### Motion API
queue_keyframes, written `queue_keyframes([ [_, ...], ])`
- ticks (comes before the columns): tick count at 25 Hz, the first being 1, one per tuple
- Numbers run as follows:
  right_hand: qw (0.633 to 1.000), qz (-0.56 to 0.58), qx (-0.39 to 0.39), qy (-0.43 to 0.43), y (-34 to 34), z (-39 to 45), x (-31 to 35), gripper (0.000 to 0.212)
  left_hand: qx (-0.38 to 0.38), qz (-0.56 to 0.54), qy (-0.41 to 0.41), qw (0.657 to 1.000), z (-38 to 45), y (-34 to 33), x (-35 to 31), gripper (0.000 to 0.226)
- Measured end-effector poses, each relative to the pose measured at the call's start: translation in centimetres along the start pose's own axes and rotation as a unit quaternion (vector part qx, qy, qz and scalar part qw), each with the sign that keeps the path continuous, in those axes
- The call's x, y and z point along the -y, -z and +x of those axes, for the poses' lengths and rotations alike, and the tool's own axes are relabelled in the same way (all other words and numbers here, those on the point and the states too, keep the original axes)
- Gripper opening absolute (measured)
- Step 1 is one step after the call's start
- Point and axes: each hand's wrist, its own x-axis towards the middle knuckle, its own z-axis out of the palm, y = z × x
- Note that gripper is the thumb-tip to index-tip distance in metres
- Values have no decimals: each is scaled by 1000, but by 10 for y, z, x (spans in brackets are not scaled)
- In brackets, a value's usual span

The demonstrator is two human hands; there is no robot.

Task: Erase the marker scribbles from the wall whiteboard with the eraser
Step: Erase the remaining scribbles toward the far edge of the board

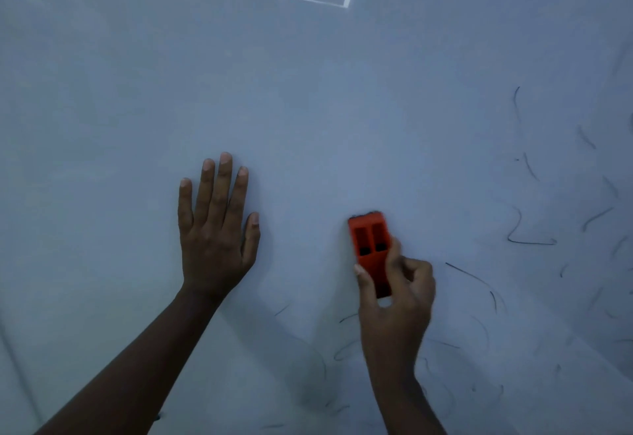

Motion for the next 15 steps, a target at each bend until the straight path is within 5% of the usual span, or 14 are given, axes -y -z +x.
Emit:
queue_keyframes([
  [7, 936, -145, 181, 264, -35, -95, -26, 51, 11, -5, 0, 1000, -4, 1, 1, 64],
  [12, 919, -176, 214, 280, -23, -114, -48, 64, 25, -4, 0, 1000, -14, 3, 1, 65],
  [15, 954, -135, 153, 221, -17, -73, -28, 63, 29, -7, 1, 1000, -25, 2, 1, 66],
])
